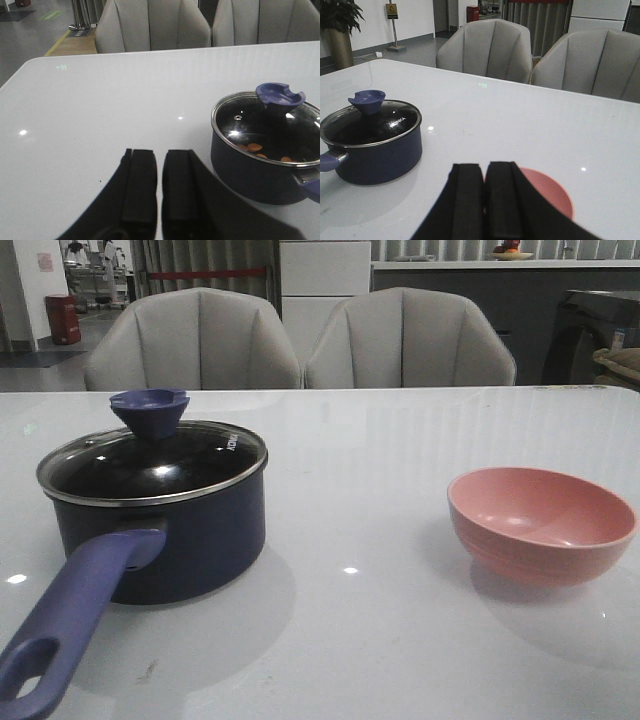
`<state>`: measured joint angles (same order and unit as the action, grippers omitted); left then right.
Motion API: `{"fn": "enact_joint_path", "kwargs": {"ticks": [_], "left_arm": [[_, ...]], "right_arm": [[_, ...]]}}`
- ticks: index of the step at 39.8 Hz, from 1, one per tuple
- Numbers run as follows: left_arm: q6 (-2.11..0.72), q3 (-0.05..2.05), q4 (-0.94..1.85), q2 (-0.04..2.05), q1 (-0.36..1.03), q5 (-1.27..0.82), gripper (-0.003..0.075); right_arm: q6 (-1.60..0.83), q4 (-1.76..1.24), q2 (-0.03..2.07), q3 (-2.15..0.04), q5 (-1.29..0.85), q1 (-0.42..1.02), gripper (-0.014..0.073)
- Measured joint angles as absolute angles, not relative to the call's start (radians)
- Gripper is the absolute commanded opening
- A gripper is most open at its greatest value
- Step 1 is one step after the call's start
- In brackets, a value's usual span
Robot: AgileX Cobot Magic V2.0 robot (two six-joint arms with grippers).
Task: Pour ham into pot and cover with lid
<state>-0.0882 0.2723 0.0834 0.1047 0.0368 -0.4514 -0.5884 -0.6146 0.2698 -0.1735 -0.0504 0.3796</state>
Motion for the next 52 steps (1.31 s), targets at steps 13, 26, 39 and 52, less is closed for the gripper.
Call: {"fn": "enact_joint_path", "kwargs": {"ticks": [13,26,39,52], "left_arm": [[-0.088,0.272,0.083,0.105,0.037,-0.449,0.0125],[-0.088,0.075,0.081,0.018,0.018,-0.130,0.0125],[0.014,-0.007,0.047,-0.006,0.013,-0.039,0.0125],[0.030,-0.007,0.040,-0.006,0.013,-0.043,0.0125]], "right_arm": [[-0.588,-0.615,0.270,-0.173,-0.050,0.380,0.0132],[-0.588,-0.615,0.270,-0.173,-0.050,0.380,0.0132],[-0.588,-0.615,0.270,-0.173,-0.050,0.380,0.0132],[-0.588,-0.615,0.270,-0.173,-0.050,0.380,0.0132]]}}
